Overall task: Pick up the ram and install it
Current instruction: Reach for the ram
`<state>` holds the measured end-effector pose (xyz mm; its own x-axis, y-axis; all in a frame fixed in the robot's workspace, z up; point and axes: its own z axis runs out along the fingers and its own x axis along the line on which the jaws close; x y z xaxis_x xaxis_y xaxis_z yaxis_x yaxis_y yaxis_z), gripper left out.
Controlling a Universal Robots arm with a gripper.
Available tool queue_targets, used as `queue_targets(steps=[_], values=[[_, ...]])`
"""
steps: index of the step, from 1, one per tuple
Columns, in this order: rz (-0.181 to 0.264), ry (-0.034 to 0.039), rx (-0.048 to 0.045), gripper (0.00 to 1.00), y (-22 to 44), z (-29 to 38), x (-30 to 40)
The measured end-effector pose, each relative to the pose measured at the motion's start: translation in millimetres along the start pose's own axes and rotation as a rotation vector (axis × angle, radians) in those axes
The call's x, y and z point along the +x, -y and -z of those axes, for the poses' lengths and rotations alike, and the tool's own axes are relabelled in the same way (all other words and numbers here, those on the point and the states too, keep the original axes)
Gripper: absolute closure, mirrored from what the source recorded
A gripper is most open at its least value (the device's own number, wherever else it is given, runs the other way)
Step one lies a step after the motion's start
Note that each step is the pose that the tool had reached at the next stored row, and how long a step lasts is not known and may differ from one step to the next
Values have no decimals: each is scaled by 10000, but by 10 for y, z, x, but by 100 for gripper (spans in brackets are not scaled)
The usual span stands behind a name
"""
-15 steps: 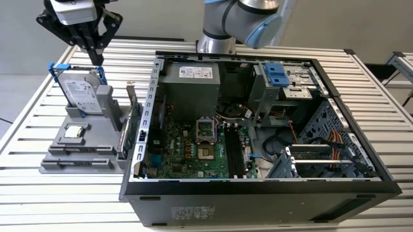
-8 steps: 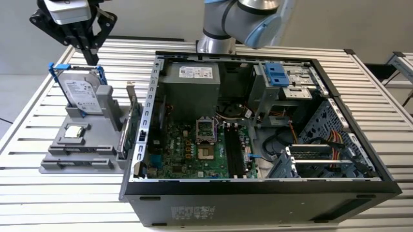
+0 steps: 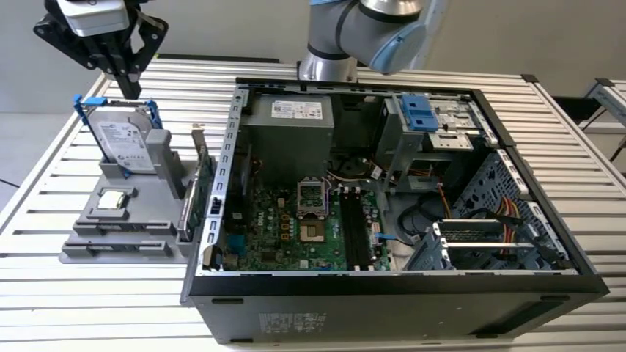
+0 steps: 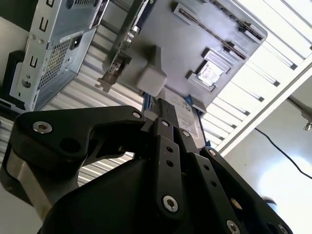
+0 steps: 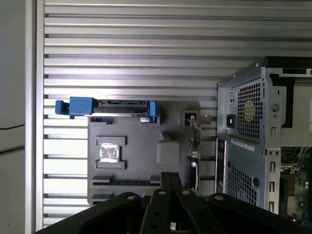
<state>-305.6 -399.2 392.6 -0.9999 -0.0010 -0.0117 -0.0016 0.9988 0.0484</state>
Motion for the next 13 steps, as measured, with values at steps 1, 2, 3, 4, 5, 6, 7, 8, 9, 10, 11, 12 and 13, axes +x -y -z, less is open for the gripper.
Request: queue_targets(steps=[1, 2, 3, 4, 5, 6, 7, 8, 9, 10, 11, 12, 13], values=[[22, -2, 0, 100, 0, 0, 13], [35, -3, 0, 100, 0, 0, 25], [39, -4, 0, 100, 0, 0, 37], [41, -6, 0, 100, 0, 1, 47], [41, -7, -1, 100, 0, 1, 57], [42, -10, -1, 100, 0, 1, 67], [42, -14, 0, 100, 0, 1, 79], [43, -17, 0, 100, 0, 1, 89], [43, -19, 0, 100, 0, 1, 100], [44, -22, -1, 100, 0, 1, 111], [46, -25, -1, 100, 0, 1, 122], [46, -28, -1, 100, 0, 1, 132], [47, -31, -1, 100, 0, 1, 143]])
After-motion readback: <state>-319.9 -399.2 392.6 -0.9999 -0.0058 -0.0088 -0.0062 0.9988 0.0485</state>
